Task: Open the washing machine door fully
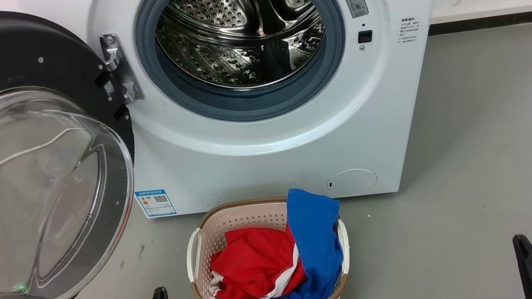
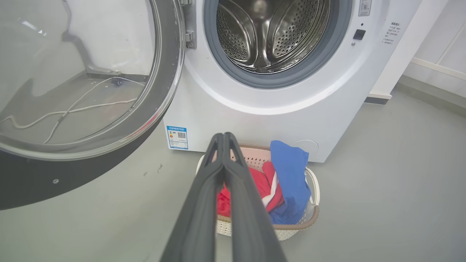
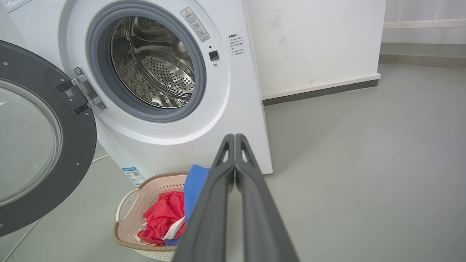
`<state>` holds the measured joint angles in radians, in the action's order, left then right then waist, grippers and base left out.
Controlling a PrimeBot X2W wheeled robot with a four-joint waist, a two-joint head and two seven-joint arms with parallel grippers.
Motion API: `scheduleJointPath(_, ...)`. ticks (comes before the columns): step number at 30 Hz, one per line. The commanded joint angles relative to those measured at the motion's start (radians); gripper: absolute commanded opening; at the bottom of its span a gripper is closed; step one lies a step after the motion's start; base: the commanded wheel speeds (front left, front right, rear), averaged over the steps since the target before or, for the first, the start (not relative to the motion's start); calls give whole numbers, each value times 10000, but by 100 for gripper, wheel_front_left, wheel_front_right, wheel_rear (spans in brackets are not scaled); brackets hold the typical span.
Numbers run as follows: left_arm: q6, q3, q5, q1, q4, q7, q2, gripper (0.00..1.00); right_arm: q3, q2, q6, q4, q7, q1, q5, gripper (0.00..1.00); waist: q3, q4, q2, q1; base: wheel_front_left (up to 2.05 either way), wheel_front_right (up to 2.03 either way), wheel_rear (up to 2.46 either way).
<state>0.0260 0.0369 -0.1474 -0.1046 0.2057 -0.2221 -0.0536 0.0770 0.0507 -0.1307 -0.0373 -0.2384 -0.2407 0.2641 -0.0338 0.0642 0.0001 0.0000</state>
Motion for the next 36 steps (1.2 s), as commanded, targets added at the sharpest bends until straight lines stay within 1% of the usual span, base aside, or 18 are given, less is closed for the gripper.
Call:
scheduleJointPath(1, 42, -90, -548, 315, -121, 93, -14, 0, -22, 80, 0, 66, 80, 324, 544, 0, 5, -9, -1, 0, 0, 0, 0)
scheduleJointPath(18, 273, -392, -3755, 728, -40, 812, -5, 0, -121, 208, 0, -409, 714, 1061, 3643, 0, 58, -101, -1, 0, 0, 0, 0)
scheduleJointPath(36, 477, -683, -6537, 1112, 66, 1469, 3, 0, -147, 273, 0, -819, 1313, 1697, 6284, 0, 114, -198, -1, 0, 0, 0, 0)
